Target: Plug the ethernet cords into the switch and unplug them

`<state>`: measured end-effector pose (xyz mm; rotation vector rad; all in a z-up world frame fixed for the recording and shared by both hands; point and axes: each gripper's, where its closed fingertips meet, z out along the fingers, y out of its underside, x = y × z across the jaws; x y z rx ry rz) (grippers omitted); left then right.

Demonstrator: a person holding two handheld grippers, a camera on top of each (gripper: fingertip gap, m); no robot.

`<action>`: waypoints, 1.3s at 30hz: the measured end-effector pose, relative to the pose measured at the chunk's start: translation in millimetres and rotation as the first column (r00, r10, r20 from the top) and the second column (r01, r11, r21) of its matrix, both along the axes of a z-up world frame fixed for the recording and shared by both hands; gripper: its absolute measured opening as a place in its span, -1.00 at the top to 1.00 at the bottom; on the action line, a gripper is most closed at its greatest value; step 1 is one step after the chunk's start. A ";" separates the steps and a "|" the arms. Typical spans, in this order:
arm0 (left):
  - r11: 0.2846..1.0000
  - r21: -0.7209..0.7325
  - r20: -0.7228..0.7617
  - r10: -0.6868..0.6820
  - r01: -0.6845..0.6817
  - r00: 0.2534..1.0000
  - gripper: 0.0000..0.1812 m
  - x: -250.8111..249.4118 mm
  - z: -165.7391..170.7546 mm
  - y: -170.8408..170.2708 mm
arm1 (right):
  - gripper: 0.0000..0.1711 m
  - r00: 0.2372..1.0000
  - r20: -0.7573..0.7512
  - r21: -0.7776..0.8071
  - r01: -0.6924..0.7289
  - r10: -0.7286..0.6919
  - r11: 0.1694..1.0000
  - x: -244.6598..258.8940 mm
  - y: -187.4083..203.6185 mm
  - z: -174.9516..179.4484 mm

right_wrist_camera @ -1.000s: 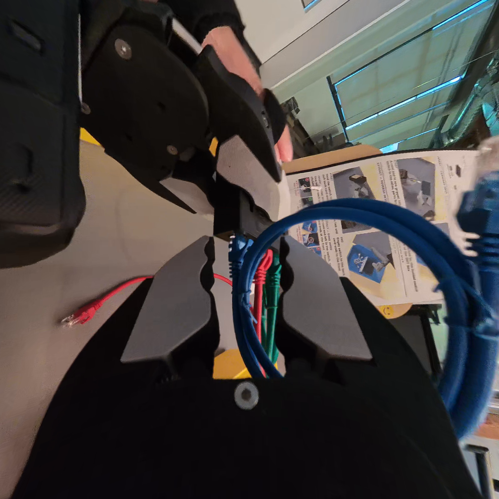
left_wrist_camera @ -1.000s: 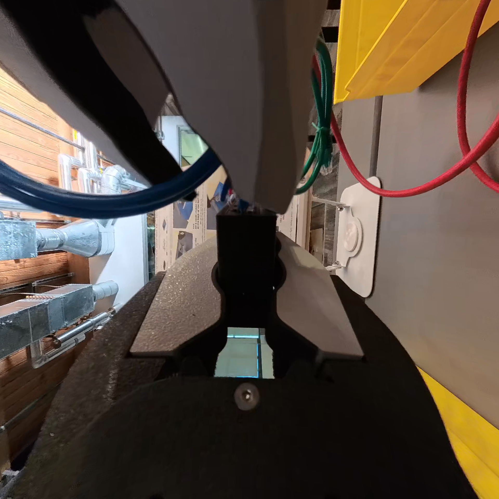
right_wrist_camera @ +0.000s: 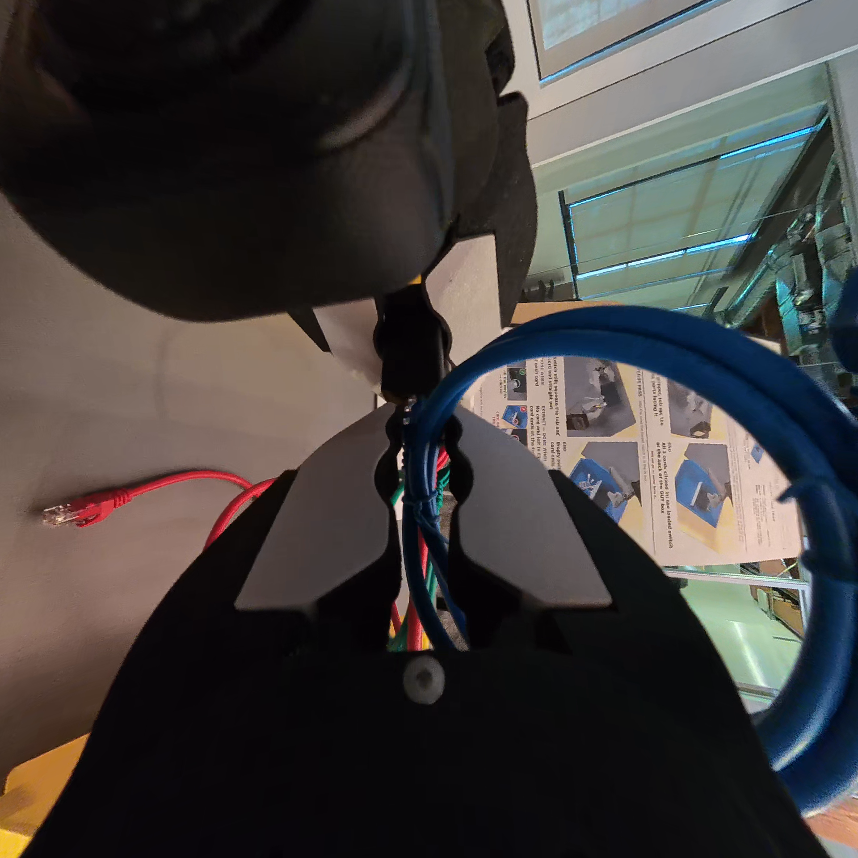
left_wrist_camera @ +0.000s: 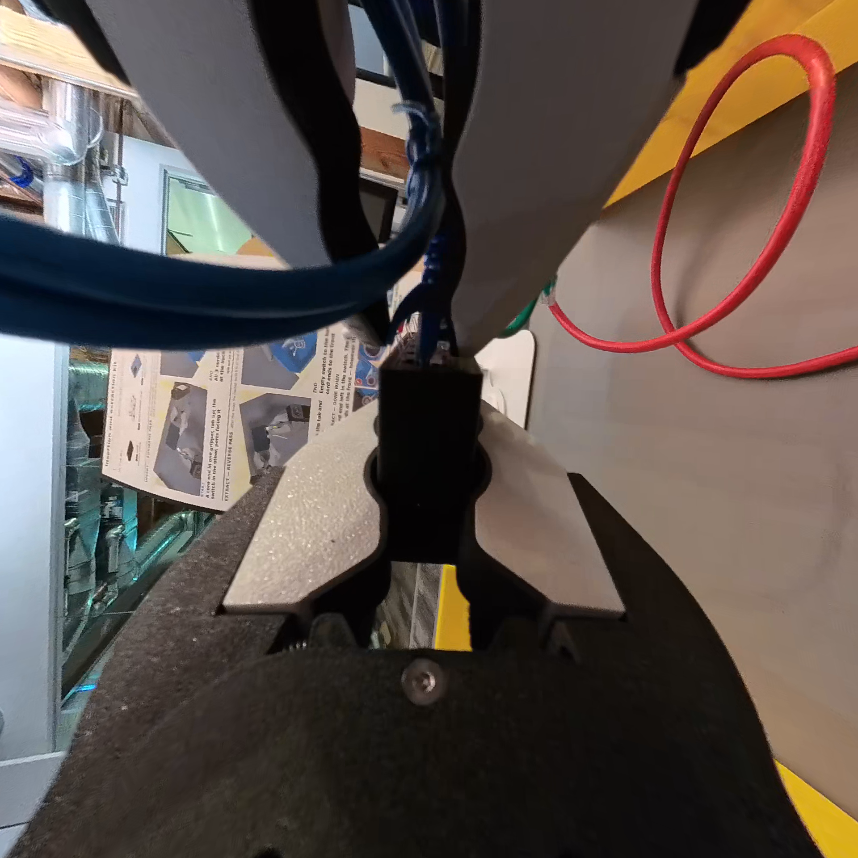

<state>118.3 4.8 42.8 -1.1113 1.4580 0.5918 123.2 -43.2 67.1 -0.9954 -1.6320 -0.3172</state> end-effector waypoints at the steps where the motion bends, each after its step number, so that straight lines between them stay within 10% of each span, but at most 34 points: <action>1: 1.000 -0.003 0.000 0.005 -0.005 1.000 0.66 -0.5 -0.4 0.5 | 0.79 1.000 -0.003 -0.007 0.000 0.000 1.000 -0.3 0.7 -0.7; 39: 1.000 0.013 -0.055 0.010 -0.009 0.998 0.66 -4.7 3.3 -6.2 | 0.80 0.999 0.027 0.041 -0.031 0.030 0.999 -2.7 -3.6 -3.1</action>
